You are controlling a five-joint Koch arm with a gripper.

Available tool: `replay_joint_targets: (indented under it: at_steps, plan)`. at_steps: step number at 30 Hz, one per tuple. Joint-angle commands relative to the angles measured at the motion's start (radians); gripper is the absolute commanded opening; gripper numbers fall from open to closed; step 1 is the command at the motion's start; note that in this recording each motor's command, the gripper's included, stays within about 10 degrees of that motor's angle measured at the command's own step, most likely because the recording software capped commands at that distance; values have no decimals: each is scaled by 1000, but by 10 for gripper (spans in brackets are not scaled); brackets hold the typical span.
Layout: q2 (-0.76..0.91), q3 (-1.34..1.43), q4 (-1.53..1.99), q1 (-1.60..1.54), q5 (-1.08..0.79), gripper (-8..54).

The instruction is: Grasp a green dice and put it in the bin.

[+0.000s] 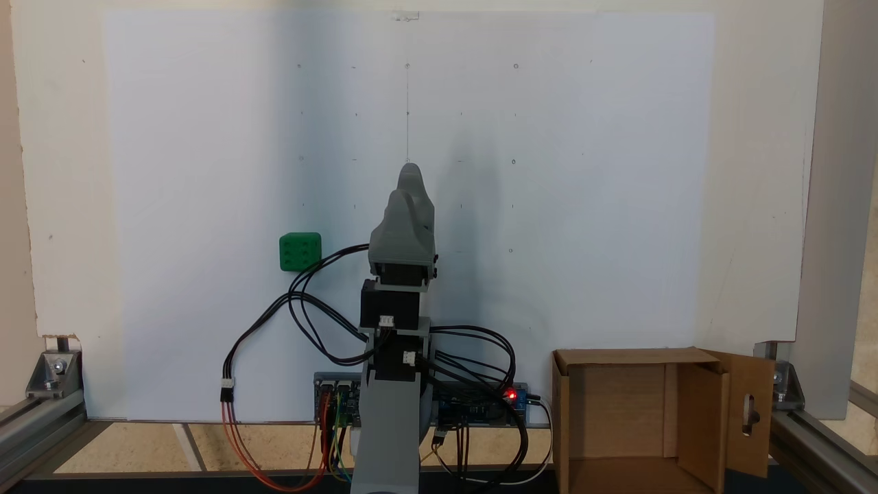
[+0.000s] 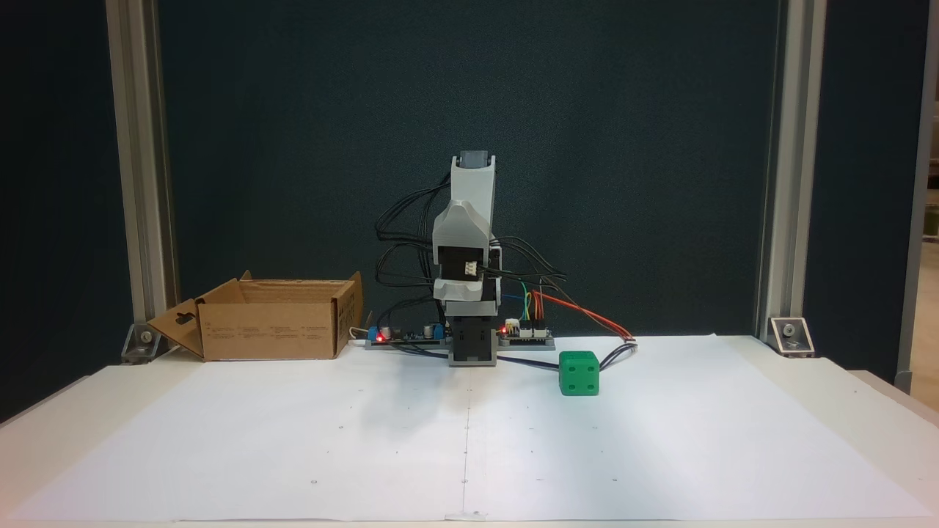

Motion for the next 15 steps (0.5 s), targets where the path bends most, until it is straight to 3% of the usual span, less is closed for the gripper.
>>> replay_joint_targets:
  at_steps: [1, 15]
  plan:
    - [104, 49, -78, -37, -58, 462]
    - [103, 49, -75, -49, -58, 461]
